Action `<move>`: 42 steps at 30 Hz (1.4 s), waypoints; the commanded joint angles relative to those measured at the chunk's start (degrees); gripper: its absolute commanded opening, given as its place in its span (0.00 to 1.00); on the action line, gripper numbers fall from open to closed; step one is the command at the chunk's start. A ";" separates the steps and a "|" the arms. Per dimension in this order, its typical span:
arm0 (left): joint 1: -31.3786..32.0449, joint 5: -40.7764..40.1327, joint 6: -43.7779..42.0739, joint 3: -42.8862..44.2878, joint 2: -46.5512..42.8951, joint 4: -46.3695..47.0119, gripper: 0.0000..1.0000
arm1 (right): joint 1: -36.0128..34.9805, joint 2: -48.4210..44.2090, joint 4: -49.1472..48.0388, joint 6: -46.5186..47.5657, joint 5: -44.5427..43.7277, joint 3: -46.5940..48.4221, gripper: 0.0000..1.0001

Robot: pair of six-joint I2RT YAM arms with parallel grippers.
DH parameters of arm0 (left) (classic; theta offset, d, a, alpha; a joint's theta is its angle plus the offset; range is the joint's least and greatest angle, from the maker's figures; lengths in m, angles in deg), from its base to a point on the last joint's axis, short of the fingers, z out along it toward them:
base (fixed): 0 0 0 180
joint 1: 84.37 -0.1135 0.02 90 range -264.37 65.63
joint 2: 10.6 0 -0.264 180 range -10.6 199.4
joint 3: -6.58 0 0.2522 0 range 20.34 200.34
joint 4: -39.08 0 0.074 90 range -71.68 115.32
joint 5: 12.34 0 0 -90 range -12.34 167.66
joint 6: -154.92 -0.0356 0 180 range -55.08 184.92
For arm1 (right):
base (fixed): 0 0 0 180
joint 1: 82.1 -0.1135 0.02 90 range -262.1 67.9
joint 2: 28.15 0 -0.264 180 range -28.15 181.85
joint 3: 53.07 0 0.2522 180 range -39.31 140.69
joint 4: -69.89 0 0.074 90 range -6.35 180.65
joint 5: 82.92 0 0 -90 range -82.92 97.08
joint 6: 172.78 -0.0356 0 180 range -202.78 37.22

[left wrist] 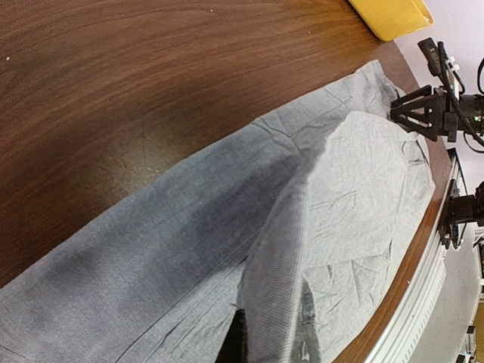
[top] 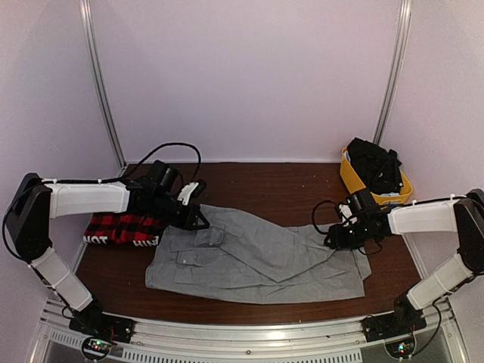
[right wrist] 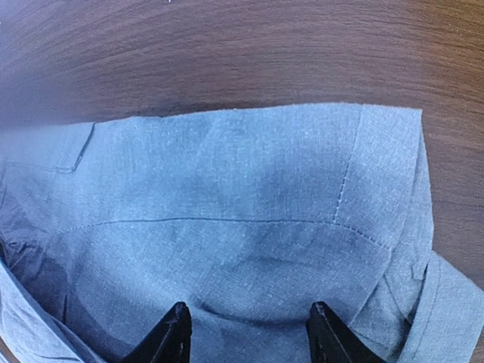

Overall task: Fold and stack the long sleeve shirts
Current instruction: Fold the sleeve of the rectangle-folded shirt.

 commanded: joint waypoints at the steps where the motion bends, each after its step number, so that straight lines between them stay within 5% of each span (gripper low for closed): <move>1: -0.62 -0.44 0.52 -0.39 0.96 2.49 0.00 | 1.00 -1.81 -0.02 0.34 -0.31 0.36 0.55; 36: -4.36 -8.15 -0.09 -4.52 7.32 1.62 0.00 | 1.50 -6.30 5.10 1.91 -1.30 4.05 0.59; 42: -4.58 -9.83 0.35 -4.24 7.25 2.06 0.28 | 1.42 -7.19 4.03 2.17 -0.35 3.64 0.59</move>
